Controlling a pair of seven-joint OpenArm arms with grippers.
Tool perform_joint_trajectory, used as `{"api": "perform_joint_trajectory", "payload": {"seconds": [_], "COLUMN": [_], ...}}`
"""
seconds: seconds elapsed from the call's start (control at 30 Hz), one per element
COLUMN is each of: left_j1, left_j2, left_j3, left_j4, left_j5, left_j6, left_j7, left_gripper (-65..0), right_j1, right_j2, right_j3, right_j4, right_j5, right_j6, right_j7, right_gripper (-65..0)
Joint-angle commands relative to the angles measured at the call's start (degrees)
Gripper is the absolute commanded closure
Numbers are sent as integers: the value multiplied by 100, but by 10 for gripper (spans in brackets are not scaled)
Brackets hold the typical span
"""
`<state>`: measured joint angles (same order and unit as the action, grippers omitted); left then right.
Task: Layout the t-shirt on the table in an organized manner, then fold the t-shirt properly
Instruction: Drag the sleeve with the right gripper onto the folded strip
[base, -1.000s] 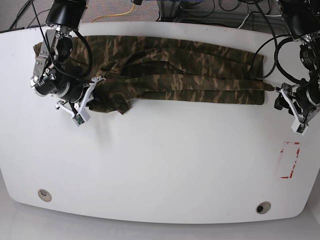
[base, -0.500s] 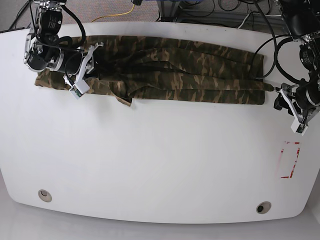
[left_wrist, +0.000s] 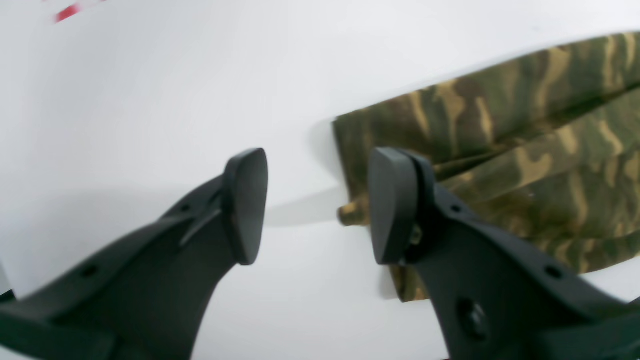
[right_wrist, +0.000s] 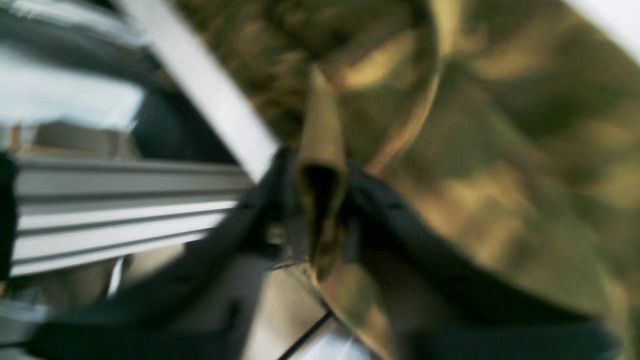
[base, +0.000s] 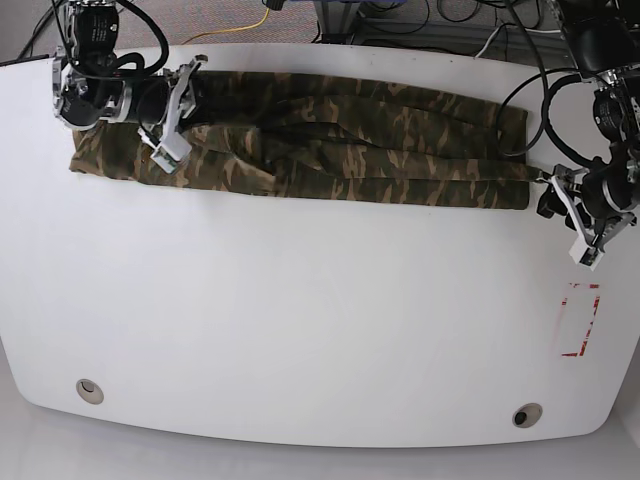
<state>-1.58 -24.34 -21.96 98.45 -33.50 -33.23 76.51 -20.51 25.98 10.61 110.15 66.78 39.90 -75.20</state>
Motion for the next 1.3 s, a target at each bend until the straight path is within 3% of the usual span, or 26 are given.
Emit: {"api": "perform_joint_trajectory", "payload": {"seconds": [0.0,0.23,0.3,0.43,0.73,1.0,1.27], "left_j1": [-83,-83,-83,-83,-66,-66,-66], "left_j2": [-129,-129,-129,-129,-129,-129,-15], "left_j3": [-33,-33,-33,-33,81,380,398], "left_j4": [75,75,75,93,295,366,357], "left_j5": [-31,-31,-31,-39,-75,-75,-48], "left_j6": [-4,-4,-4,-4,-13,-13,-13], "left_j7": [-95,-95,-95,-95,-95,-95,-236], "left_gripper": [-301,-301,-301,-301,-301,-300,-300], "right_j1": [-1,-318,-353,-353,-151,139,350], "right_j2": [123,106,106,150,290,26,-325], "right_j3": [-160,-406,-485,-635,-213,148,174], "right_j4": [93,146,172,304,418,409,418], "right_j5": [166,183,183,183,166,130,-608], "right_j6": [10,10,10,10,10,10,10], "right_j7": [96,104,104,113,148,166,403], "right_gripper": [-236,-602,-650,-636,-506,-549,-637]}}
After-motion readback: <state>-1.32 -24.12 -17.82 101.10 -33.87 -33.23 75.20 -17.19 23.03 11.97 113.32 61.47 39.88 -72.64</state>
